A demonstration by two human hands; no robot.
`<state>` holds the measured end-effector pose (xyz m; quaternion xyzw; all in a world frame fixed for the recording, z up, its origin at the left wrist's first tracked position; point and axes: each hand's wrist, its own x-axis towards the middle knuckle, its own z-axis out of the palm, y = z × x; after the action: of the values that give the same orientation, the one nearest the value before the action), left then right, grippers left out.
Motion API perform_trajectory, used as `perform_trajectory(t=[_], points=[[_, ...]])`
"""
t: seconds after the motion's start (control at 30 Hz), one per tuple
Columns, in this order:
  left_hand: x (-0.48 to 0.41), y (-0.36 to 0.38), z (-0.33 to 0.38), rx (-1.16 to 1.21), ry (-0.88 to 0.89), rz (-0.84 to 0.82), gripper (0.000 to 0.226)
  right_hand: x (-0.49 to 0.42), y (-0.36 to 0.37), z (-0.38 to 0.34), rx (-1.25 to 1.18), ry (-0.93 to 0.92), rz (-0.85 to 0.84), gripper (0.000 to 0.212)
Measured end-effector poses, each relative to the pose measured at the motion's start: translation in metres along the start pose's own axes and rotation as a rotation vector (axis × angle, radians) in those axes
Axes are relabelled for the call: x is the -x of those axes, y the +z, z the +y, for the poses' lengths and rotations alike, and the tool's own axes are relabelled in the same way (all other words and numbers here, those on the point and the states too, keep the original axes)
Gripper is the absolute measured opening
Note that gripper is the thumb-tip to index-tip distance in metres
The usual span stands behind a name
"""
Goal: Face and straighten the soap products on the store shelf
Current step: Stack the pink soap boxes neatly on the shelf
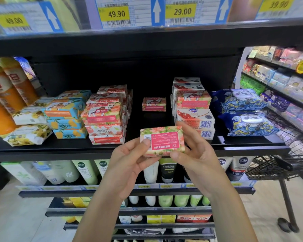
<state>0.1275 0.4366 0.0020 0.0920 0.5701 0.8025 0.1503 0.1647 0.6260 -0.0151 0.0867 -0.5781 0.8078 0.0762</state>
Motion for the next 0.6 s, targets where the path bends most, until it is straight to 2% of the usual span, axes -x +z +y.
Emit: perform_trajectory(t=[0.2, 0.37, 0.6], points=[[-0.0015, 0.0019, -0.0016, 0.005, 0.039, -0.014, 0.041, -0.0004, 0.0053, -0.0012, -0.034, 0.052, 0.140, 0.057], [-0.0032, 0.0041, -0.0044, 0.004, 0.032, -0.001, 0.053, -0.0010, 0.0051, 0.0011, 0.051, 0.046, 0.193, 0.039], [-0.0041, 0.0059, -0.0046, -0.025, 0.041, -0.013, 0.052, -0.0025, 0.0010, 0.0067, 0.065, 0.034, 0.234, 0.037]])
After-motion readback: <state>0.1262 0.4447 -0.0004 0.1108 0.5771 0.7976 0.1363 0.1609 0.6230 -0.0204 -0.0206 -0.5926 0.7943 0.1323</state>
